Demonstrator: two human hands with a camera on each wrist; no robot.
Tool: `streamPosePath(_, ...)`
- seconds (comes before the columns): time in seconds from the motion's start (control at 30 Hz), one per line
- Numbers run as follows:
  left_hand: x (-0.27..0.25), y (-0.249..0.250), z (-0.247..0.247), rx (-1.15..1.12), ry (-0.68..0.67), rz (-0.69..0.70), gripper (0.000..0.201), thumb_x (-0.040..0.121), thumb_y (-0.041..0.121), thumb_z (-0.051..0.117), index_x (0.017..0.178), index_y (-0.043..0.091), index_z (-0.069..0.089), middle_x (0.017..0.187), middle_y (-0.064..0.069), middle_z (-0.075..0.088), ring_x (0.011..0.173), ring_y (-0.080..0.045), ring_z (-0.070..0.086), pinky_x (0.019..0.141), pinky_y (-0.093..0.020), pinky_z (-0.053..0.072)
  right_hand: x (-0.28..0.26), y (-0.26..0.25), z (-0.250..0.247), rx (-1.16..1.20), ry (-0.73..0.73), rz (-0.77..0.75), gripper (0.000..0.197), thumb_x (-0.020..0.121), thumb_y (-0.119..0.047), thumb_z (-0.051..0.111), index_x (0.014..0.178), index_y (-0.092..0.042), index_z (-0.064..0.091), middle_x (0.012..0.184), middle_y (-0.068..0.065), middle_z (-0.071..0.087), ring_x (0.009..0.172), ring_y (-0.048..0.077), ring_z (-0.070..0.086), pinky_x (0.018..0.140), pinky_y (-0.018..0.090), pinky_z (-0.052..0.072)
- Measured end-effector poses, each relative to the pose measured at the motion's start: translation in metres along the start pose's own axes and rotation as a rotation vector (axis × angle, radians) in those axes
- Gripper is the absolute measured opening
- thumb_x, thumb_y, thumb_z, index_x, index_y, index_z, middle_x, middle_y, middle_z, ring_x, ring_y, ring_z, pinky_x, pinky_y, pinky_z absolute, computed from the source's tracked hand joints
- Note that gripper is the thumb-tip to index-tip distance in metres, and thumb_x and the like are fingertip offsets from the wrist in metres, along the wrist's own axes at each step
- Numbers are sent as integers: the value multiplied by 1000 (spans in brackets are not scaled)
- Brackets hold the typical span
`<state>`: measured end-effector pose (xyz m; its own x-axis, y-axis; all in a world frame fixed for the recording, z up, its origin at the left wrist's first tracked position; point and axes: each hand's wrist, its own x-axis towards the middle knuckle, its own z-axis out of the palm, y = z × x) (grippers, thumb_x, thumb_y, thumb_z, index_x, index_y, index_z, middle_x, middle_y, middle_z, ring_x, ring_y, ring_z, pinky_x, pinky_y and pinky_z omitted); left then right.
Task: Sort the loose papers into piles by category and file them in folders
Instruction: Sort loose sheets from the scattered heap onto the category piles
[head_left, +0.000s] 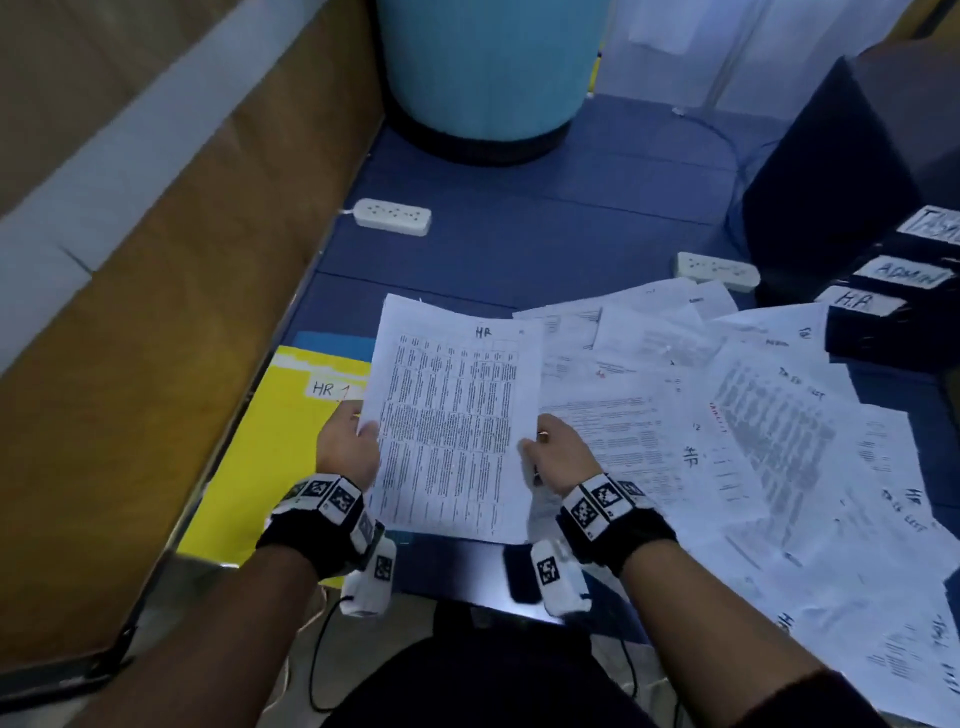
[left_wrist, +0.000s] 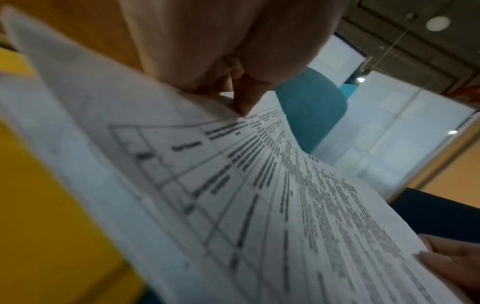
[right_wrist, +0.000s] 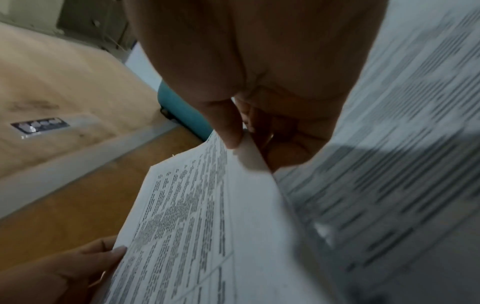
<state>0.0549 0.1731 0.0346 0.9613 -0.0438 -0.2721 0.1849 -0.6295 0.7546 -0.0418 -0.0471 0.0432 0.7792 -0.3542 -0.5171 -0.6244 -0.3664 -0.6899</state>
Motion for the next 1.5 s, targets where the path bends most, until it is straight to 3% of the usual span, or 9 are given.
streamPosePath(0.1, 4, -29, -31, 34, 54, -115, 38, 99, 11, 45, 137, 11, 42, 118, -19, 57, 82, -35, 50, 68, -42, 38, 21, -16, 43, -16, -65, 45, 26, 89, -9, 53, 70, -17, 37, 67, 6, 48, 62, 23, 47, 64, 33, 40)
streamPosePath(0.3, 4, -60, -74, 17, 137, -148, 46, 95, 10, 53, 139, 13, 44, 143, -12, 46, 127, -33, 47, 97, -48, 43, 47, -46, 105, -103, -79, 100, 32, 88, -3, 51, 62, -14, 36, 62, 4, 47, 54, 18, 43, 50, 25, 34)
streamPosePath(0.4, -1, -61, -76, 18, 76, -138, 39, 97, 12, 51, 136, 16, 48, 142, -8, 48, 127, -28, 47, 96, -44, 44, 51, -45, 119, -148, -140, 78, 20, 87, -16, 59, 70, -11, 50, 81, 15, 67, 72, 30, 65, 67, 34, 55)
streamPosePath(0.47, -2, -56, -72, -7, 29, -105, 35, 97, 12, 49, 132, 17, 50, 138, -6, 51, 124, -25, 49, 94, -39, 44, 51, -42, 114, -184, -182, 58, 25, 86, -22, 60, 66, -10, 49, 76, 16, 65, 69, 30, 64, 65, 37, 52)
streamPosePath(0.77, -2, 16, -1, -82, -184, 178, 31, 92, 1, 49, 119, 9, 61, 119, -6, 62, 101, -14, 54, 86, -14, 36, 24, -11, 5, -115, 77, 20, 19, 88, -30, 61, 80, -13, 60, 74, -5, 63, 84, 26, 68, 62, 29, 48)
streamPosePath(0.97, -8, 58, 82, -28, -463, 250, 27, 93, 10, 55, 116, 21, 62, 121, -6, 61, 114, -20, 56, 92, -30, 47, -11, 67, -84, -144, 292, 218, 17, 92, -27, 63, 93, -10, 59, 90, 2, 62, 79, 20, 55, 57, 26, 38)
streamPosePath(1.17, -36, 73, 141, 183, -674, 279, 34, 93, 15, 56, 127, 20, 56, 134, 3, 55, 125, -15, 49, 93, -20, 36, -34, 124, -120, -254, 349, 417, 48, 89, -29, 67, 127, -3, 53, 128, 17, 56, 115, 31, 56, 89, 32, 45)
streamPosePath(1.3, -44, 78, 155, 309, -664, 312, 37, 93, 15, 56, 130, 16, 55, 143, 2, 46, 135, -15, 38, 104, -20, 26, -33, 133, -115, -250, 320, 449, 56, 87, -31, 71, 128, -2, 47, 123, 17, 56, 113, 31, 56, 91, 34, 48)
streamPosePath(1.5, -43, 83, 155, 300, -606, 235, 40, 90, 14, 56, 129, 19, 56, 138, 2, 51, 126, -14, 47, 102, -24, 33, -32, 136, -132, -95, 418, 297, 18, 92, -3, 58, 94, -11, 42, 73, -2, 49, 63, 15, 50, 53, 25, 35)
